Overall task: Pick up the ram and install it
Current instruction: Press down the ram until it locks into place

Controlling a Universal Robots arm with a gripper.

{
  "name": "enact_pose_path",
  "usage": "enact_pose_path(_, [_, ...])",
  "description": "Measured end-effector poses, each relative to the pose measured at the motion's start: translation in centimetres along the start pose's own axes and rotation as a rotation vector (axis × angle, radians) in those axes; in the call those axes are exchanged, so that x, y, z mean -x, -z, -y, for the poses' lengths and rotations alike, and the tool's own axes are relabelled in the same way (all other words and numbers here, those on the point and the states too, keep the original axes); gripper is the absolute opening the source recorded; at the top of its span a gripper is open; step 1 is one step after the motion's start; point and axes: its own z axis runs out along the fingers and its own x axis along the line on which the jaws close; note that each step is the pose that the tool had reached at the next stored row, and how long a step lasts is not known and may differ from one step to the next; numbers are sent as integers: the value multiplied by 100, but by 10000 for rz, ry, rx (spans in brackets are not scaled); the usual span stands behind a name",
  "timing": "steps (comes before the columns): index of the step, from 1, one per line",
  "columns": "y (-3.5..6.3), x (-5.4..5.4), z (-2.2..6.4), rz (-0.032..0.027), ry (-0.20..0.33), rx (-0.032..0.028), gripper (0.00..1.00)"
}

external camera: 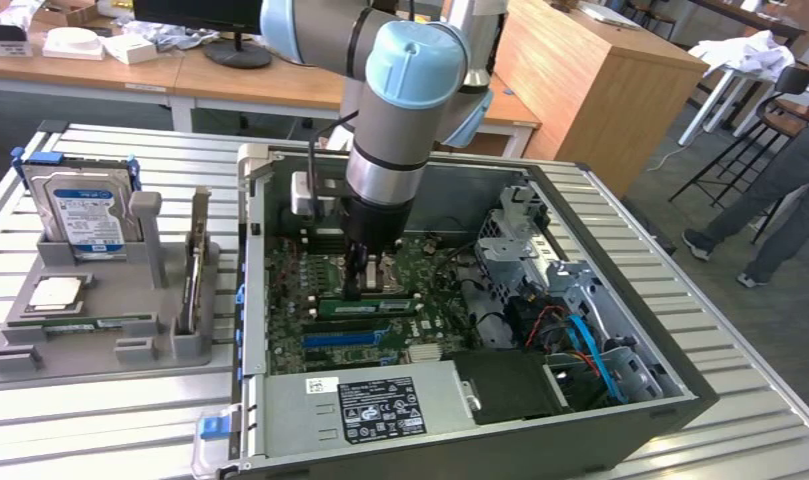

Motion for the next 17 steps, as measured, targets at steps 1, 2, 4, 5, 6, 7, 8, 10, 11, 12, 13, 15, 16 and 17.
enact_pose_path(1, [-4, -1, 0, 0, 1, -7, 10])
enact_pose_path(2, [-8, -1, 0, 4, 2, -21, 10])
enact_pose_path(4, [-14, -1, 0, 16, 3, -45, 10])
enact_pose_path(5, [-14, -1, 0, 17, 2, -46, 10])
enact_pose_path(6, [-14, -1, 0, 18, 2, -47, 10])
enact_pose_path(7, [-15, -1, 0, 19, 2, -48, 10])
enact_pose_path(8, [-16, -1, 0, 21, 2, -48, 10])
enact_pose_path(10, [-16, -1, 0, 32, 2, -59, 10])
enact_pose_path(11, [-19, -2, -2, 50, 2, -81, 10])
enact_pose_path(12, [-21, -3, -3, 65, 2, -110, 10])
enact_pose_path(13, [-24, -4, -3, 78, 4, -138, 10])
enact_pose_path(15, [-25, -4, -2, 95, 7, -161, 10])
enact_pose_path(16, [-26, -4, -2, 96, 7, -162, 10])
enact_pose_path(17, [-26, -4, -2, 97, 7, -163, 10])
